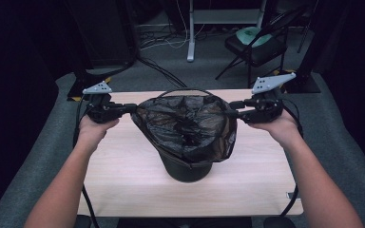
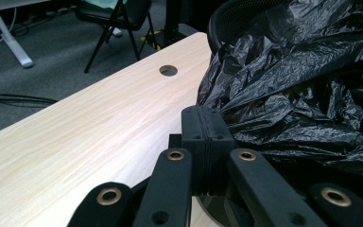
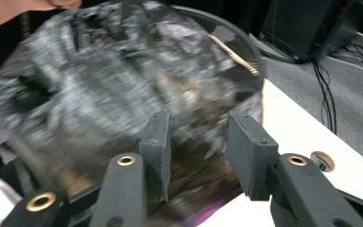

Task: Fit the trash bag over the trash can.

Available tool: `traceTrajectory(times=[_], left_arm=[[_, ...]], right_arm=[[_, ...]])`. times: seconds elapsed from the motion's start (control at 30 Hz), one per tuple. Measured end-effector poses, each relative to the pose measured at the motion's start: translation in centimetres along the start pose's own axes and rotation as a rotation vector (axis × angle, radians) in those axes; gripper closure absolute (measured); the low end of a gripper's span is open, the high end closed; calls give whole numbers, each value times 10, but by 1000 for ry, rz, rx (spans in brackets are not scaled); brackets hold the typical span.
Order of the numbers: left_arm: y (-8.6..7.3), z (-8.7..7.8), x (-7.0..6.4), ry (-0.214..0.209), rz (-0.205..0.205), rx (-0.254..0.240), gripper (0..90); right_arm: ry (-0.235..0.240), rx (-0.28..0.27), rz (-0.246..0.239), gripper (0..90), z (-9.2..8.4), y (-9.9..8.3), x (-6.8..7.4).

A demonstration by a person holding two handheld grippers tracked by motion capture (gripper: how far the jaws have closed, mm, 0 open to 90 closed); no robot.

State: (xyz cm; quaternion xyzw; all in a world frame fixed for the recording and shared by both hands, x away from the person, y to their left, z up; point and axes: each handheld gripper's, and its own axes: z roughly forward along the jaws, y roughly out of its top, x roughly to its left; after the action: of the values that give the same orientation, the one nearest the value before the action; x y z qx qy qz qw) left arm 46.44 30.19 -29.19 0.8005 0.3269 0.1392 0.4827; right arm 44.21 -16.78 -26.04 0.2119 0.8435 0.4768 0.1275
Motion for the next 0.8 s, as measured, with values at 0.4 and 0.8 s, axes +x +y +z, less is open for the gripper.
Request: traceTrajectory(times=[0.4, 0.8], left_arm=[[4, -1, 1, -17, 12, 12, 891], [5, 4, 5, -24, 13, 17, 891]], right_arm=[[11, 37, 90, 486, 28, 16, -32], [17, 83, 65, 744, 43, 16, -36]])
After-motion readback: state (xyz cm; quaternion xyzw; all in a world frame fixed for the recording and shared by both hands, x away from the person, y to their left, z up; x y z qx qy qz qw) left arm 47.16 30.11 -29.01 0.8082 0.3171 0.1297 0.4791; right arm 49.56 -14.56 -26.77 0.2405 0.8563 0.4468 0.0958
